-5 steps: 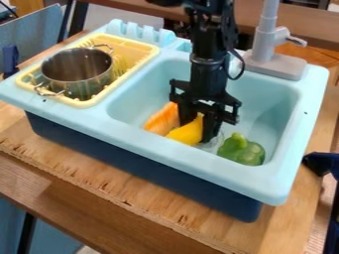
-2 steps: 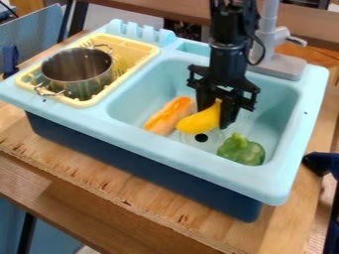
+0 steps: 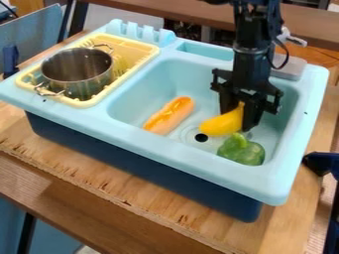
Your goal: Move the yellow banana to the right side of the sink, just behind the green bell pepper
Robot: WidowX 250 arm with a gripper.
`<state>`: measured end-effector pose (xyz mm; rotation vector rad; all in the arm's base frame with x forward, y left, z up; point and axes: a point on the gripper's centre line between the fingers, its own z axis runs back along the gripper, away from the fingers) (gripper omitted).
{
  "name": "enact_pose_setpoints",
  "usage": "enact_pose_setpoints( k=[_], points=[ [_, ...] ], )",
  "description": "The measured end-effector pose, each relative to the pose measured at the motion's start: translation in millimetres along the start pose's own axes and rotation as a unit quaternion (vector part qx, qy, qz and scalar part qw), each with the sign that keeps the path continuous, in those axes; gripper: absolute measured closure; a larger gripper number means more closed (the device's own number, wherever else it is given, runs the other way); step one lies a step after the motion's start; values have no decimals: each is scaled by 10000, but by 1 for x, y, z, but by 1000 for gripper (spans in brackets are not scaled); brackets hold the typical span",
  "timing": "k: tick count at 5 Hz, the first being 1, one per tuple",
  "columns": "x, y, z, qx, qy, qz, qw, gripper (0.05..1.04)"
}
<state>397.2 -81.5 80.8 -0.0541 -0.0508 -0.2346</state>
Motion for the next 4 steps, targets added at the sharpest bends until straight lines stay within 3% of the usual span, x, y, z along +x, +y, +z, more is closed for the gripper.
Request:
enact_pose_setpoints(
  k=[2, 3, 4],
  points=[
    [7, -25, -4, -381, -135, -6, 9992, 624],
    [7, -26, -5, -424, -122, -10, 9990, 569],
    [8, -25, -6, -396, -197, 2, 9990, 274]
  ],
)
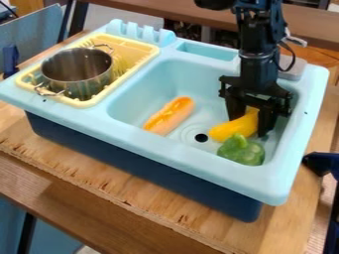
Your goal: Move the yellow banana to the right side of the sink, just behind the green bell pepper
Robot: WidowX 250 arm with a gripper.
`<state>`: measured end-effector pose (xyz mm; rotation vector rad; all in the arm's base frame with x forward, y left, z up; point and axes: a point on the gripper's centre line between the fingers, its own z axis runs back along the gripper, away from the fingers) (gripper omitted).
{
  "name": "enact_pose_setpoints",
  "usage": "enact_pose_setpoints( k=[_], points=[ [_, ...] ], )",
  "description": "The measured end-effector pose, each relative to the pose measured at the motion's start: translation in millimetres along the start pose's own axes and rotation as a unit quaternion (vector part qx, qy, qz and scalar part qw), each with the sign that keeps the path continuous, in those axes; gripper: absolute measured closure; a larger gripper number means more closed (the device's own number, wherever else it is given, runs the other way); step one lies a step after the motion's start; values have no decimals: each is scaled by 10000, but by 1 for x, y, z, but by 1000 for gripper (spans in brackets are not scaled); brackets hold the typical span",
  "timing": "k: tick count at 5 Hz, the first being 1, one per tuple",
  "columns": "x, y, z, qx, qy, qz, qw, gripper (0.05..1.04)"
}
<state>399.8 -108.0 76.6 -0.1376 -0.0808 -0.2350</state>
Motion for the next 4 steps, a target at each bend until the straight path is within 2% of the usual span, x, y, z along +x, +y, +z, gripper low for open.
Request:
enact_pose_setpoints(
  k=[1, 2, 3, 4],
  points=[
    [-2, 0, 0, 13, -53, 58, 10000, 85],
    [-5, -1, 11, 20, -143, 74, 9999, 83],
    [-14, -13, 39, 363, 133, -195, 9991, 84],
    [-32, -19, 90, 675, -104, -276, 9973, 84]
  ],
)
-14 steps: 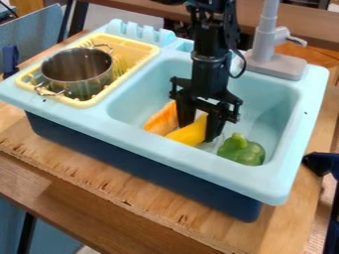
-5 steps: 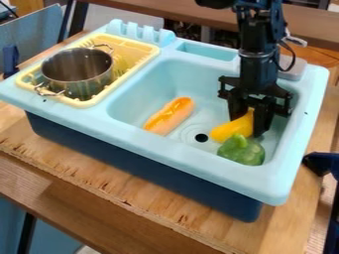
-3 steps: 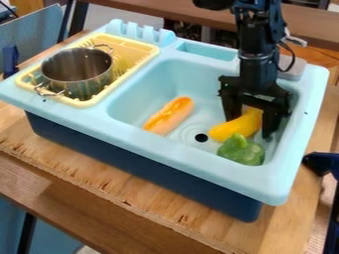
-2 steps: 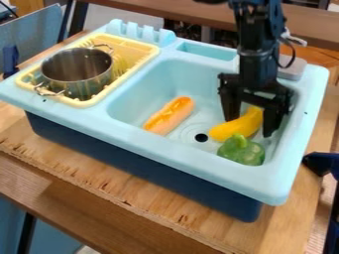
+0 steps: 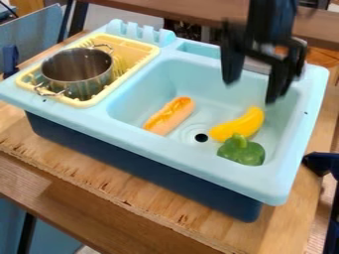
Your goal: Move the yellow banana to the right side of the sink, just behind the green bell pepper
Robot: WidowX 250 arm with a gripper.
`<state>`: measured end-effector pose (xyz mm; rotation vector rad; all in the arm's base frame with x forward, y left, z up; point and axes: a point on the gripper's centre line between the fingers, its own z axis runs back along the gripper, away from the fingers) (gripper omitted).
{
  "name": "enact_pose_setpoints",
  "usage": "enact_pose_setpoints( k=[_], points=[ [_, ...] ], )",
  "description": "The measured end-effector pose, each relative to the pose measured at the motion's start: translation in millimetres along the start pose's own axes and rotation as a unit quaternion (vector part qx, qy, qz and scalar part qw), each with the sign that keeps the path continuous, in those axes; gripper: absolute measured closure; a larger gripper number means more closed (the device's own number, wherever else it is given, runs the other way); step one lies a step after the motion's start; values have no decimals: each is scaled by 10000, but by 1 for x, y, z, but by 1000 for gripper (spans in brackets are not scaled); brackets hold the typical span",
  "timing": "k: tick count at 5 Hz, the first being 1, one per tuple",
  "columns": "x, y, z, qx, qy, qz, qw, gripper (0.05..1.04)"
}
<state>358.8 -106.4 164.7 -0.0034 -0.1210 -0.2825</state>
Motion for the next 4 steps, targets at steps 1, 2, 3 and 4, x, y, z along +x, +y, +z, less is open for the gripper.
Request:
enact_pose_setpoints(
  k=[1, 2, 3, 4],
  points=[
    [-33, 5, 37, 182, 675, 272, 9972, 84],
    [-60, 3, 58, -402, 1118, 306, 9924, 84],
    [-60, 8, 59, -419, 1068, 367, 9927, 84],
    [-60, 7, 59, -419, 1069, 359, 9927, 84]
  ],
)
